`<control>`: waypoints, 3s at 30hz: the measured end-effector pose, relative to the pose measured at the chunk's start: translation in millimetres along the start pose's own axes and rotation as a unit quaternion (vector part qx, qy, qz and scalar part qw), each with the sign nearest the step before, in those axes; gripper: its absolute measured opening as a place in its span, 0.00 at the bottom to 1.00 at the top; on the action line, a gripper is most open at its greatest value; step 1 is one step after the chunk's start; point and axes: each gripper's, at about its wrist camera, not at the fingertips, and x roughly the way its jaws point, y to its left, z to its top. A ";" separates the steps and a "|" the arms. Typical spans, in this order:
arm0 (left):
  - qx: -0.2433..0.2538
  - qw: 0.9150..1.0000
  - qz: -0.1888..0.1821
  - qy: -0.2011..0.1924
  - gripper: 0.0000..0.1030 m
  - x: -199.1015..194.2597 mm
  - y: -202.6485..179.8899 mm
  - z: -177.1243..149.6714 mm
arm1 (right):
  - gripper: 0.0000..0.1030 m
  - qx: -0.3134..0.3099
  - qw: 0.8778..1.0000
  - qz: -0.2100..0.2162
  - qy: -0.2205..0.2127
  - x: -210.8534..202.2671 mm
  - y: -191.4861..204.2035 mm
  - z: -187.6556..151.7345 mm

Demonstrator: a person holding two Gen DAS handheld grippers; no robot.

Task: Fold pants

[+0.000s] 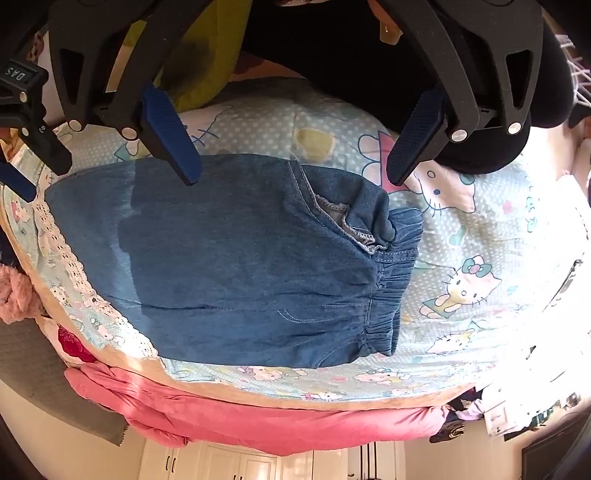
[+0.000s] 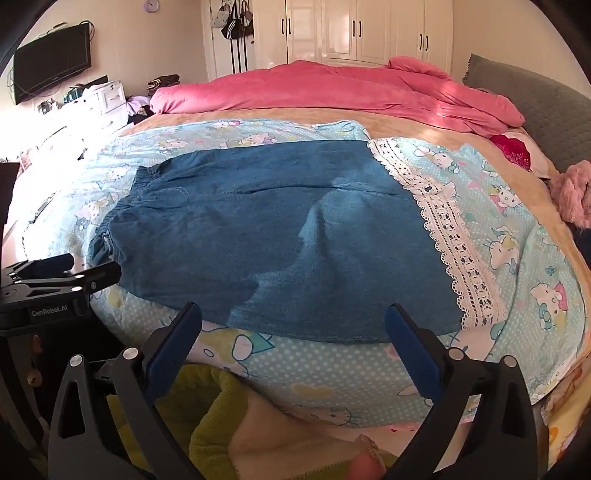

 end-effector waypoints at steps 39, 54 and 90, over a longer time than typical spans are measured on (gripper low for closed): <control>0.011 1.000 0.000 -0.010 0.92 -3.1 -4.9 0.6 | 0.96 0.001 1.000 -0.003 0.001 1.9 -0.5 1.5; 0.010 1.000 0.003 -0.012 0.92 -2.2 -1.6 1.4 | 0.96 0.001 1.000 -0.001 0.002 3.6 -0.6 3.2; -0.053 0.998 0.029 0.008 0.92 54.4 75.5 89.0 | 0.96 -0.050 0.995 0.070 0.040 113.6 25.0 116.9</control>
